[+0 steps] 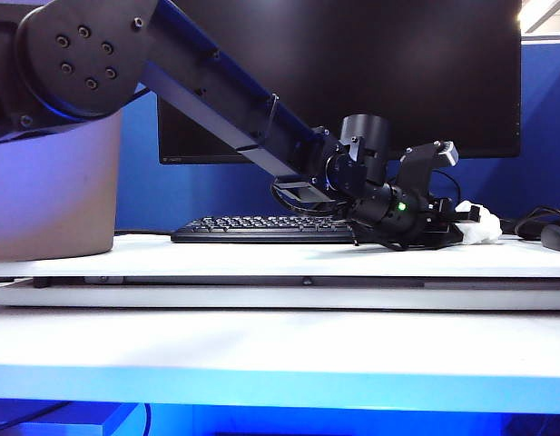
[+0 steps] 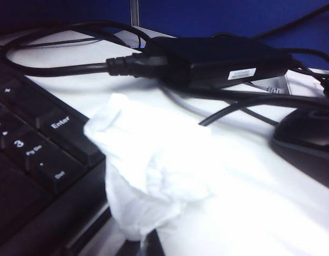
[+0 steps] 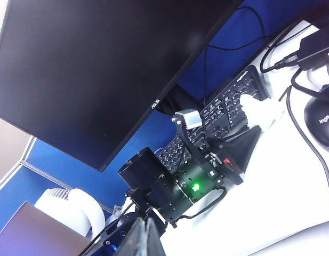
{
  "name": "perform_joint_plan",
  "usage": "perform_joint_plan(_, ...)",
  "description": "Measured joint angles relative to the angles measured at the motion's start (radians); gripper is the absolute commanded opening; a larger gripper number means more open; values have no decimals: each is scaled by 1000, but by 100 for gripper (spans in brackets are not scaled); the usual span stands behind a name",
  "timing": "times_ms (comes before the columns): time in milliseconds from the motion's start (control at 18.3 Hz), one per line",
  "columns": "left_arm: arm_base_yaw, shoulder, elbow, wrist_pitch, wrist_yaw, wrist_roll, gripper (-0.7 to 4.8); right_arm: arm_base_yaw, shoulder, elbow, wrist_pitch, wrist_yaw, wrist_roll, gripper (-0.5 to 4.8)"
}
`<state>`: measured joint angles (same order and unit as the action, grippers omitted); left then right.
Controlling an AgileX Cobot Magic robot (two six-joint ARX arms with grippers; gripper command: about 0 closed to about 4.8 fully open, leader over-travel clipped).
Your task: Pick up all paper balls from the table and place them in the pink trash can.
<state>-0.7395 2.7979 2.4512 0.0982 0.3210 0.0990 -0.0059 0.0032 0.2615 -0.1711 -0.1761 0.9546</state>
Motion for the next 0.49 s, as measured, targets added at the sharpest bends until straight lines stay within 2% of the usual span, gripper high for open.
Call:
perform_joint_plan(219,0,-67,-2,-124,1,-2,-6,0,0,0,48,-7,16,-5)
perform_joint_plan(328,2,-146,-2,-143,11,0,-6,0,0,0,161,-39,16,-5)
perform_joint_plan(492,3,-300,-1,-182,11,11,-6,0,0,0,348,-148,14,-5)
